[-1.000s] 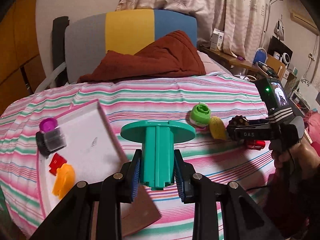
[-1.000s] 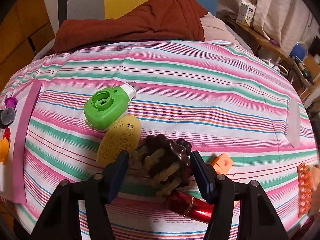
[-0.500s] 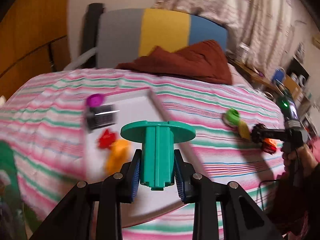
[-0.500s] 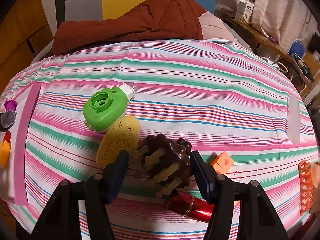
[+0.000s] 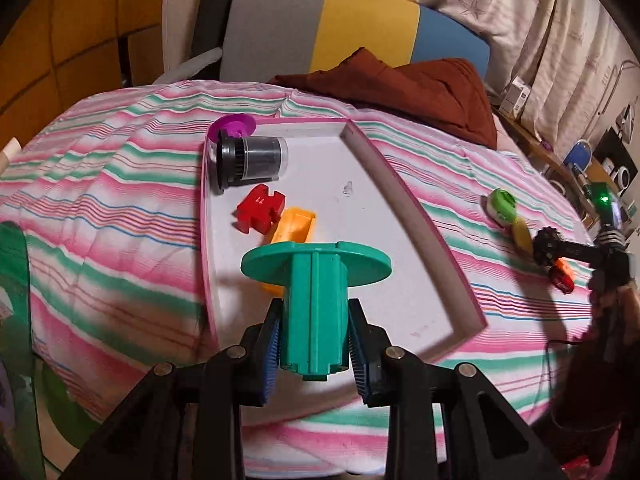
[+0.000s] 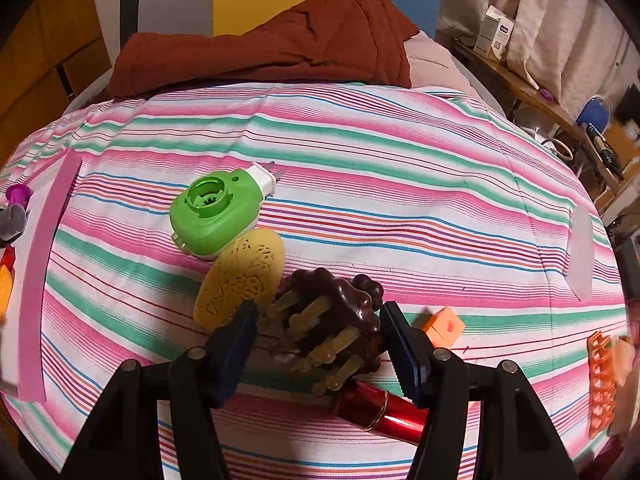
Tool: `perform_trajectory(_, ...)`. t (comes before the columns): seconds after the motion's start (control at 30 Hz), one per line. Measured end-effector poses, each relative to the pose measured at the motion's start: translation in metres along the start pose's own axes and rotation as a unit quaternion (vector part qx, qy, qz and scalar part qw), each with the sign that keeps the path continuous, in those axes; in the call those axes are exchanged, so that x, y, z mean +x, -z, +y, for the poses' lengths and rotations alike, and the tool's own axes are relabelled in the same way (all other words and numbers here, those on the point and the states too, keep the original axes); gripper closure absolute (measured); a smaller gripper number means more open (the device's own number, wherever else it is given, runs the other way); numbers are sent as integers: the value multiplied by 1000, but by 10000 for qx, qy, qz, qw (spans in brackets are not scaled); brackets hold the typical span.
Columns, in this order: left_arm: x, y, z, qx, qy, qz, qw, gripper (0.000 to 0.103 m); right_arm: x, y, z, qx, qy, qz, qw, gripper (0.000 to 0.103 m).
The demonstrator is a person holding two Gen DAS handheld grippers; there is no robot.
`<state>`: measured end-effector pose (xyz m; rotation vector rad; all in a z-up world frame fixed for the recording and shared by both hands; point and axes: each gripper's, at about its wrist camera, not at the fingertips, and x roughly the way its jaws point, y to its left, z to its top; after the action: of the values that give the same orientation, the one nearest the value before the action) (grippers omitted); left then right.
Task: Organize rigid objects
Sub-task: 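Grasp the brown spiky brush ball with the right gripper while the left carries the spool, then lower the teal spool into the tray and open the left gripper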
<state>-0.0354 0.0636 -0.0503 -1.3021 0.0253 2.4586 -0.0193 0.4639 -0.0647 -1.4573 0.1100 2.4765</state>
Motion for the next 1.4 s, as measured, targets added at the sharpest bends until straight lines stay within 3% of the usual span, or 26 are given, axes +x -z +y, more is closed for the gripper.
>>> perform_trajectory(0.3,24,1,14,-130,-239,238,9993,72,1,-1,2,-45,37,-11,10000,40)
perform_trajectory(0.9,-17,-3,18,-79,-501,-245,9984,72,-1,0,1,26,35,-55,10000,40)
perform_trajectory(1.4,-42,-4,28,-201,-718,-599,9954,72,-14,-4,-14,419,206,-373,9982,40)
